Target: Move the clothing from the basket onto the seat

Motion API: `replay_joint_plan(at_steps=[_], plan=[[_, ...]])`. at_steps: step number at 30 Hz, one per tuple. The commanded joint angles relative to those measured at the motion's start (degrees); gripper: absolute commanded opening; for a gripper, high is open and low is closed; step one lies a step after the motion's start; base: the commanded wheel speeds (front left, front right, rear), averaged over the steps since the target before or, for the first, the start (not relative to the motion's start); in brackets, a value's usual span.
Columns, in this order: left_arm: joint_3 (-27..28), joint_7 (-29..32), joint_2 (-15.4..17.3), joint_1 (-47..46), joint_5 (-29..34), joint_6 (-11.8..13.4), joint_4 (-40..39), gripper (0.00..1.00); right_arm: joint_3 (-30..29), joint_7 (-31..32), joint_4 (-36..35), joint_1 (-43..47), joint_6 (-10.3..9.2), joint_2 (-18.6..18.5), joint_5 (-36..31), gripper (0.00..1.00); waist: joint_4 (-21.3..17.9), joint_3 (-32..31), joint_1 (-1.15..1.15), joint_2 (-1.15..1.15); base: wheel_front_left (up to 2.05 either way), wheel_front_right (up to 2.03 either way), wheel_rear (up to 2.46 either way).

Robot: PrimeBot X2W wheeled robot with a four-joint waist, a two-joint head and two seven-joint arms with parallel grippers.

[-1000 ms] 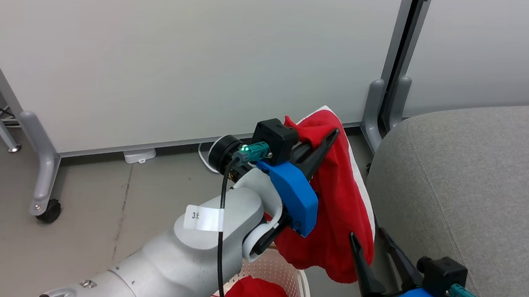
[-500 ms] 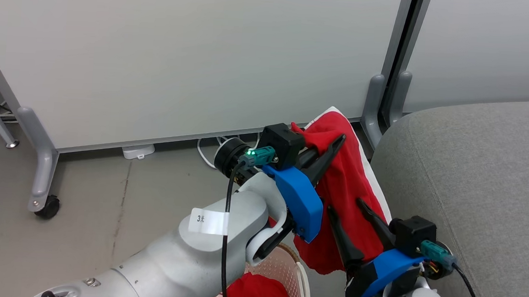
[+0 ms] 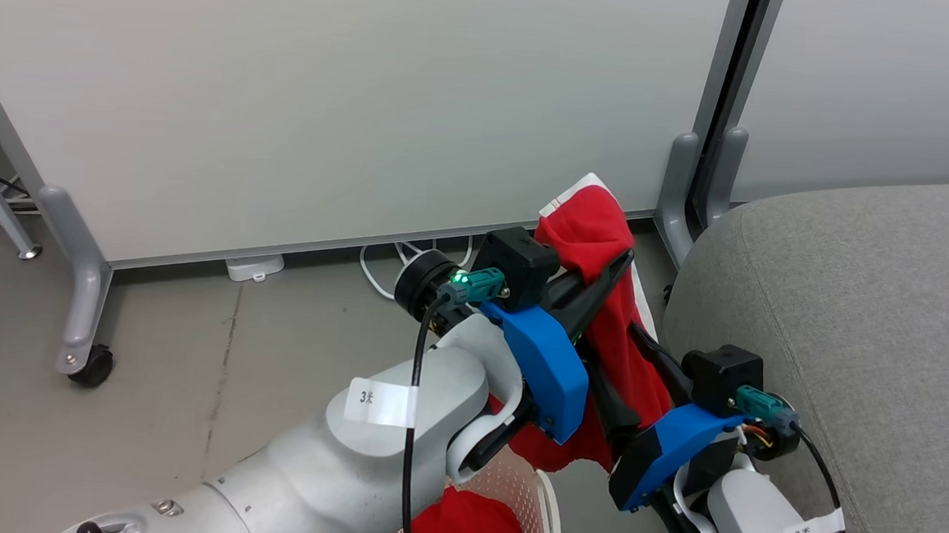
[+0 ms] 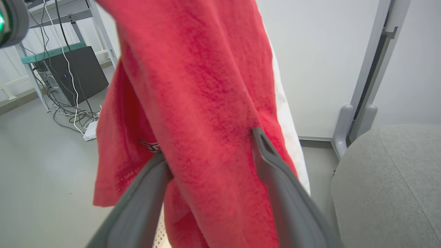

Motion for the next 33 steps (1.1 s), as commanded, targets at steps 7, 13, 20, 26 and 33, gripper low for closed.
replay_joint_plan(at_steps=[7, 13, 20, 26, 33], plan=[[-0.2, 0.4, 0.0, 0.9, 1.1, -0.4, -0.6, 0.00, 2.3, -1.9, 4.0, -3.5, 0.03, -0.2, 3.4, 0.00, -0.2, 0.0, 0.00, 0.00, 0.00, 0.00, 0.00], [-0.2, 0.2, 0.0, 1.3, 1.3, -0.5, 0.1, 0.00, 4.1, -2.6, 5.7, -3.7, 0.03, -0.2, 5.5, 0.00, -0.4, 0.0, 0.00, 0.00, 0.00, 0.00, 0.00], [-0.2, -0.1, 0.0, 1.7, 1.8, -1.0, 1.6, 0.00, 5.3, -3.1, 6.1, -2.9, 0.03, -0.2, 6.9, 0.00, -0.6, -0.2, 0.00, 0.00, 0.00, 0.00, 0.00], [-0.2, -0.3, 0.0, 2.0, 1.8, -1.0, 2.3, 0.00, 5.5, -3.4, 6.2, -2.8, 0.03, -0.2, 7.6, 0.00, -0.8, -0.3, 0.00, 0.00, 0.00, 0.00, 0.00], [-0.2, -0.4, 0.0, 2.0, 1.3, -0.8, 2.6, 0.44, 5.5, -3.7, 6.6, -3.4, 0.03, -0.2, 7.9, 0.00, -0.9, -0.3, 0.00, 0.00, 0.00, 0.00, 0.00]])
